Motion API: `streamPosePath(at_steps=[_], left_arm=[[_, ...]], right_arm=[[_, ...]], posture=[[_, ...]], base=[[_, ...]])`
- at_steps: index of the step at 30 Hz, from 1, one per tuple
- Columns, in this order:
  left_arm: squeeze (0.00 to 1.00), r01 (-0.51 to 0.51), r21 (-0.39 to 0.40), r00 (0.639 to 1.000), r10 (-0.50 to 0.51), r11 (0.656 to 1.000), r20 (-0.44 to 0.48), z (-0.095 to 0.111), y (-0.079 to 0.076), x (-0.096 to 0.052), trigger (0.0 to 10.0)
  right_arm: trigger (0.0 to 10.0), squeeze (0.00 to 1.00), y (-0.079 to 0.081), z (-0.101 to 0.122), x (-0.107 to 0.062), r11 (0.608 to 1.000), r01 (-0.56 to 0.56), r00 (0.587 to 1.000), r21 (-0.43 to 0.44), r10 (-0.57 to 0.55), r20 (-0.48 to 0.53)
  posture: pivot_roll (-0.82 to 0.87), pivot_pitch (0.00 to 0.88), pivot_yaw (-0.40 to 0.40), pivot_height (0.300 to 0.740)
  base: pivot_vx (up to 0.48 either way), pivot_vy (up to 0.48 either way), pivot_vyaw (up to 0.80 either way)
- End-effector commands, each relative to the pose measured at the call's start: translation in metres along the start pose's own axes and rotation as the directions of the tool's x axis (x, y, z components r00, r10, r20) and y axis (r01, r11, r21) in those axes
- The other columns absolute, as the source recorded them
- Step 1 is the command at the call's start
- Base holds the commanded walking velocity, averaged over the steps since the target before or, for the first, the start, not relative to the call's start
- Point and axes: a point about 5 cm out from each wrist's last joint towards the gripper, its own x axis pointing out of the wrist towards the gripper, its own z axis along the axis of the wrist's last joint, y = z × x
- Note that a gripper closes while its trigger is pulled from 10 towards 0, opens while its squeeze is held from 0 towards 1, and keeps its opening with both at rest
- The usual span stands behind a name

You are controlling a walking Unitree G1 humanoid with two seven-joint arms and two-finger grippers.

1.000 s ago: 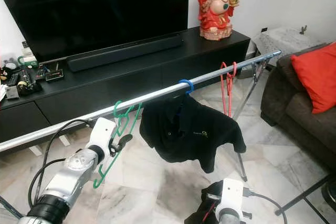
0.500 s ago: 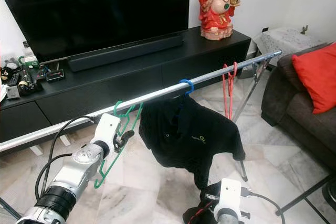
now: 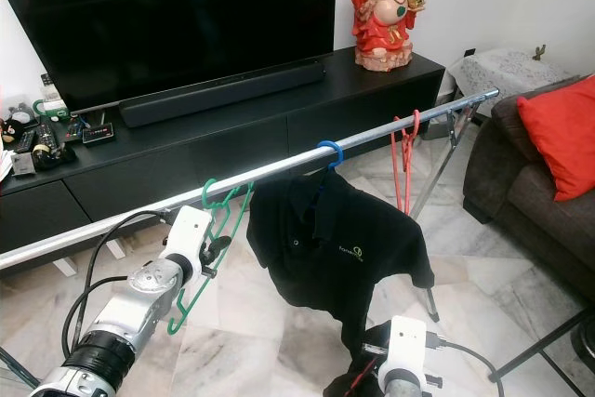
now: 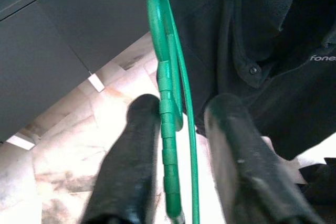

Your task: Hang hanger

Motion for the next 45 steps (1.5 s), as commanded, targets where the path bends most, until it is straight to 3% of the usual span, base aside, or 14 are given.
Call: streamPosePath(at_steps=[1, 28, 31, 36, 45], left_arm=[[0.0, -0.01, -0.002, 1.0, 0.01, 1.0, -0.017, -0.003, 0.002, 0.0, 0.0], [0.0, -0.081, -0.016, 0.996, 0.081, 0.997, 0.033, 0.001, 0.005, -0.001, 0.0], [0.0, -0.106, -0.067, 0.986, 0.113, 0.992, 0.121, 0.01, 0.009, -0.005, 0.0], [0.0, -0.104, -0.064, 0.98, 0.113, 0.993, 0.166, 0.011, 0.014, -0.012, 0.0], [0.0, -0.043, 0.04, 0.988, 0.037, 0.998, 0.151, -0.02, 0.027, -0.042, 0.0]], right_arm=[[10.0, 0.0, 0.003, -0.001, 0.0, 1.0, -0.01, 1.0, 0.0, 0.01, -0.01], [10.0, 0.0, 0.004, -0.002, -0.001, 1.0, -0.016, 1.0, -0.003, 0.016, -0.015], [10.0, 0.0, 0.003, -0.003, -0.001, 1.0, -0.015, 1.0, -0.003, 0.015, -0.015], [10.0, 0.0, 0.003, -0.002, -0.001, 1.0, -0.014, 1.0, -0.005, 0.013, -0.014], [10.0, 0.0, 0.002, -0.002, 0.0, 1.0, -0.017, 1.0, -0.007, 0.017, -0.013]], posture=[[0.06, 0.02, 0.084, 0.74], [0.06, 0.022, 0.081, 0.74], [0.06, 0.021, 0.079, 0.74], [0.06, 0.021, 0.079, 0.74], [0.07, 0.018, 0.075, 0.74]], base=[[0.0, 0.0, 0.0], [0.0, 0.0, 0.0], [0.0, 0.0, 0.0], [0.0, 0.0, 0.0], [0.0, 0.0, 0.0]])
